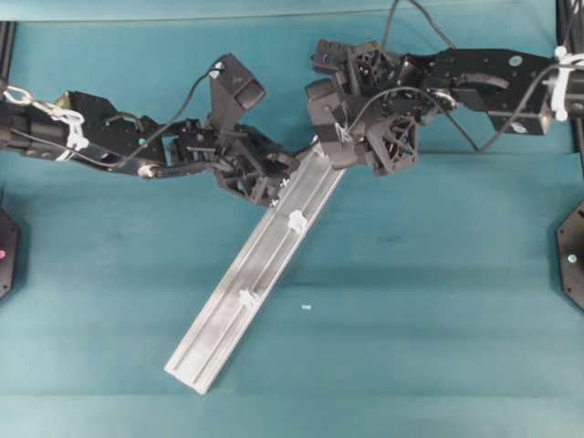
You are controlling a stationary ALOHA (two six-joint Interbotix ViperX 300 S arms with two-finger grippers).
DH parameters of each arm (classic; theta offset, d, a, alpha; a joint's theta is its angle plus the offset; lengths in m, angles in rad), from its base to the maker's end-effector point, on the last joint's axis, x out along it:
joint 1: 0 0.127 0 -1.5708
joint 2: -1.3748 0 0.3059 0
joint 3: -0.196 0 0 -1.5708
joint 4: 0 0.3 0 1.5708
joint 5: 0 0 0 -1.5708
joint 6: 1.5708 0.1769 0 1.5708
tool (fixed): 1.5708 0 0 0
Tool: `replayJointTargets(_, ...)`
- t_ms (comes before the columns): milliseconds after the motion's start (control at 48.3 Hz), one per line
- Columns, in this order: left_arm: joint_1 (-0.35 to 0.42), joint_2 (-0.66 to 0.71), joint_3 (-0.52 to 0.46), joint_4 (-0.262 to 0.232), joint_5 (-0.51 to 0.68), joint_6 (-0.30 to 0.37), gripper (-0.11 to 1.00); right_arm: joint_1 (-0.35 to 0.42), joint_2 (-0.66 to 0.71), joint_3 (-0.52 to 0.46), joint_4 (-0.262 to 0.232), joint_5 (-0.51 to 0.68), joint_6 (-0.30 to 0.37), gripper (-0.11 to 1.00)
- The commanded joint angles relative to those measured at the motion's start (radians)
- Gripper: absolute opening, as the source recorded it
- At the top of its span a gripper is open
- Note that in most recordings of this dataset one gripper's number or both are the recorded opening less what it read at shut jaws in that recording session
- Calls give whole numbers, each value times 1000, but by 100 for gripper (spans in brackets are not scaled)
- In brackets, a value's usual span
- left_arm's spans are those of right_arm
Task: Pass the USB cable through three rings with both arms.
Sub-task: 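Pull the plug through the first ring with the left gripper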
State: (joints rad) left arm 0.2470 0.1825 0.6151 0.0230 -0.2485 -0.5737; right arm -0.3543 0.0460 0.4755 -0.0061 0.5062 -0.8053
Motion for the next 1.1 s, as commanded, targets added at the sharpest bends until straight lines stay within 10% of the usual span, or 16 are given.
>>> replayJointTargets(0, -20, -87, -6, 3, 2, -18, 9, 29, -5, -11, 0, -21, 11, 80)
replayJointTargets(725, -54, -141, 9, 3, 20, -49, 9, 94, 57, -12, -6, -80, 9, 66)
replayJointTargets(1077, -63, -141, 11, 5, 25, -46, 9, 92, 64, -26, -20, -77, 9, 8)
